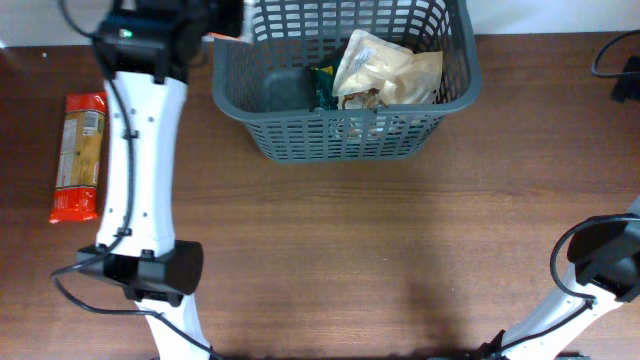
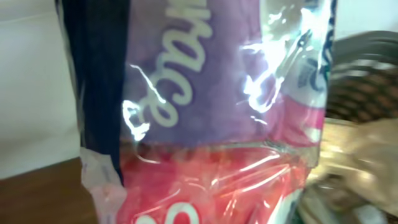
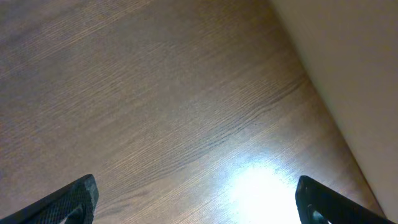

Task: Pack container
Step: 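Lift the tissue packs and carry them right over the basket, then open the left gripper to drop the tissue packs into the basket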

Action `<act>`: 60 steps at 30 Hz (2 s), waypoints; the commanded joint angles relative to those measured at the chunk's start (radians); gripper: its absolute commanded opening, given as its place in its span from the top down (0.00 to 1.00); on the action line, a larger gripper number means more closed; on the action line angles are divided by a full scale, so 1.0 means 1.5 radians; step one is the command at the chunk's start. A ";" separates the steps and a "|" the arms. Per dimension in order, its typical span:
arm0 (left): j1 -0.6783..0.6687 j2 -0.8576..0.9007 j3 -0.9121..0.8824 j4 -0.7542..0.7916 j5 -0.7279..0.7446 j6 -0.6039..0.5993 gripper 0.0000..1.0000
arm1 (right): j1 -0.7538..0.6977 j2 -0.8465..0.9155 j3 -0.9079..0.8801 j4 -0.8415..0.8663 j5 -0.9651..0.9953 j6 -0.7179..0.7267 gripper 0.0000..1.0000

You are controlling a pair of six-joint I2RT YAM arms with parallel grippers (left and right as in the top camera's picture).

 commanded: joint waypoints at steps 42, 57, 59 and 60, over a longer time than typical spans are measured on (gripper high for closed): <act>0.043 0.150 0.017 -0.143 0.342 0.378 0.98 | 0.001 -0.015 0.004 0.000 -0.001 0.004 0.01; 0.029 0.164 0.017 -0.165 0.350 0.381 0.78 | 0.001 -0.015 0.004 0.000 -0.001 0.004 0.01; 0.029 0.164 0.017 -0.165 0.350 0.381 0.69 | 0.001 -0.015 0.004 0.000 -0.001 0.004 0.01; 0.029 0.164 0.017 -0.165 0.350 0.381 0.65 | 0.001 -0.015 0.004 0.000 -0.001 0.004 0.01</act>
